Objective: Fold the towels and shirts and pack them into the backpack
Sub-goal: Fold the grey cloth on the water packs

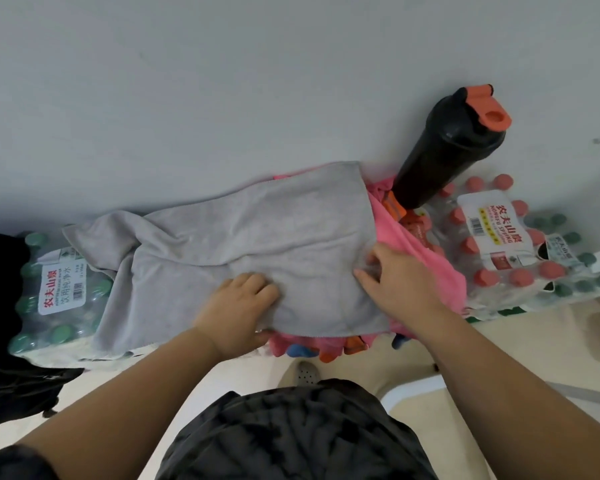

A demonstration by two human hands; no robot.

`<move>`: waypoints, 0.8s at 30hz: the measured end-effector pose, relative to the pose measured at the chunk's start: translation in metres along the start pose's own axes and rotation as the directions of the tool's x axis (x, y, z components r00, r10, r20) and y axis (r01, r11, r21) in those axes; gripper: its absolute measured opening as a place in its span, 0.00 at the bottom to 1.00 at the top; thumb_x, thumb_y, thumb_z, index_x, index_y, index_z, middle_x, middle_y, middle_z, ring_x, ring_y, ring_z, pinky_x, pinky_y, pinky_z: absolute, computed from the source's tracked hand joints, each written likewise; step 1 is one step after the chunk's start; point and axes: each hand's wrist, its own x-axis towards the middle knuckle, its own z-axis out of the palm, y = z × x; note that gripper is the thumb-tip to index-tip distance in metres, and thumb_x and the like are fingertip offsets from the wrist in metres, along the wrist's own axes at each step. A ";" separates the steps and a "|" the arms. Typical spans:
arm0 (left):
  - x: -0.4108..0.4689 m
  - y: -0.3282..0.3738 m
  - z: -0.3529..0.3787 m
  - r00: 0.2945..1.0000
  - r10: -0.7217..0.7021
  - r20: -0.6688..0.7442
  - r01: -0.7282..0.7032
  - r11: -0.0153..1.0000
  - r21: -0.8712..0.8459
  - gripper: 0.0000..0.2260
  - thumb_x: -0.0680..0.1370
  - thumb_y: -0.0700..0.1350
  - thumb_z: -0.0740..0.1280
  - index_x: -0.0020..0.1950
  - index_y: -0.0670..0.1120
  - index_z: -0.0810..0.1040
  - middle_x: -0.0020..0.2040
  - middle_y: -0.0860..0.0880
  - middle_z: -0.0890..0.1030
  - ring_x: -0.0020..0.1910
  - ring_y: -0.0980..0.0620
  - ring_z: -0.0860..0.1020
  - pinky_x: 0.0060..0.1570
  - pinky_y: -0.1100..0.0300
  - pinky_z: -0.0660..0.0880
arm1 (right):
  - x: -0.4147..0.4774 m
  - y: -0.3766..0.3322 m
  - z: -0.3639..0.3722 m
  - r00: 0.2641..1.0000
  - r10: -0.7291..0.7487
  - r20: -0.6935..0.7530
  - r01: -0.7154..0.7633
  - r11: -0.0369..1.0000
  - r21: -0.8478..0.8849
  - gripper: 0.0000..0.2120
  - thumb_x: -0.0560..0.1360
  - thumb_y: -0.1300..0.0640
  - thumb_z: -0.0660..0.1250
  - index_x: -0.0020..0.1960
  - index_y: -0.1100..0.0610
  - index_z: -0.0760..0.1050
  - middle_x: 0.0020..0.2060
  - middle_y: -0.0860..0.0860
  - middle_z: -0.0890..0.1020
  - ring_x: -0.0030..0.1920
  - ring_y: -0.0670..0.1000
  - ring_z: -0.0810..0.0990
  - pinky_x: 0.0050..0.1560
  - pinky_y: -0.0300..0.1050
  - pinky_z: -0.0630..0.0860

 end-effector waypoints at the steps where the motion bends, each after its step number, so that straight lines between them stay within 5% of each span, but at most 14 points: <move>1: -0.001 -0.002 0.001 1.000 -0.011 0.006 0.011 1.000 -0.003 0.28 0.61 0.59 0.71 0.58 0.52 0.69 0.53 0.48 0.76 0.49 0.43 0.78 0.47 0.51 0.77 | -0.004 0.000 -0.001 0.999 0.021 0.038 -0.020 0.999 -0.027 0.14 0.77 0.40 0.64 0.47 0.50 0.68 0.35 0.45 0.76 0.36 0.49 0.76 0.35 0.48 0.74; 5: -0.006 -0.006 0.001 0.999 -0.021 0.026 0.021 1.000 0.002 0.29 0.60 0.53 0.72 0.60 0.52 0.71 0.55 0.48 0.77 0.49 0.43 0.77 0.47 0.52 0.78 | -0.014 -0.002 -0.012 0.994 0.064 0.093 -0.057 0.995 -0.078 0.20 0.75 0.35 0.66 0.46 0.51 0.65 0.34 0.47 0.75 0.33 0.47 0.74 0.30 0.46 0.68; 8: -0.010 -0.011 0.002 0.999 -0.036 0.007 0.036 0.998 0.056 0.30 0.59 0.49 0.75 0.60 0.51 0.72 0.54 0.48 0.77 0.47 0.43 0.77 0.47 0.52 0.77 | -0.019 -0.001 -0.015 0.979 0.095 0.181 -0.083 0.994 -0.073 0.18 0.75 0.41 0.69 0.49 0.50 0.65 0.35 0.48 0.76 0.35 0.51 0.77 0.33 0.50 0.75; 12: -0.017 -0.015 -0.001 0.989 -0.069 -0.133 0.082 0.992 0.096 0.19 0.61 0.48 0.65 0.51 0.49 0.70 0.44 0.46 0.75 0.39 0.41 0.75 0.38 0.53 0.74 | -0.025 0.002 -0.013 0.980 0.074 0.186 -0.107 0.979 0.173 0.08 0.77 0.54 0.68 0.48 0.46 0.69 0.32 0.47 0.76 0.30 0.53 0.77 0.27 0.49 0.75; 16: -0.022 -0.014 -0.009 0.987 -0.047 -0.152 0.047 0.999 -0.001 0.08 0.62 0.50 0.59 0.38 0.48 0.67 0.32 0.49 0.73 0.29 0.42 0.74 0.27 0.59 0.68 | -0.028 0.006 -0.016 0.990 0.085 0.109 -0.120 0.919 0.374 0.06 0.79 0.57 0.67 0.48 0.46 0.74 0.30 0.47 0.72 0.31 0.50 0.72 0.33 0.47 0.70; 21: -0.016 -0.007 -0.025 0.974 -0.076 0.214 0.109 0.983 -0.150 0.09 0.63 0.48 0.65 0.35 0.50 0.65 0.30 0.52 0.70 0.31 0.48 0.69 0.30 0.57 0.65 | -0.030 0.017 -0.032 0.971 0.169 0.169 -0.227 0.877 0.423 0.05 0.79 0.58 0.68 0.50 0.48 0.81 0.36 0.55 0.76 0.34 0.53 0.76 0.33 0.42 0.73; 24: -0.010 0.001 -0.034 0.929 -0.060 0.365 0.129 0.977 -0.167 0.09 0.64 0.50 0.69 0.38 0.51 0.71 0.33 0.54 0.75 0.33 0.53 0.72 0.34 0.55 0.72 | -0.031 0.023 -0.044 0.965 0.175 0.196 -0.223 0.939 0.263 0.07 0.78 0.59 0.69 0.54 0.51 0.82 0.32 0.45 0.75 0.31 0.45 0.73 0.29 0.33 0.66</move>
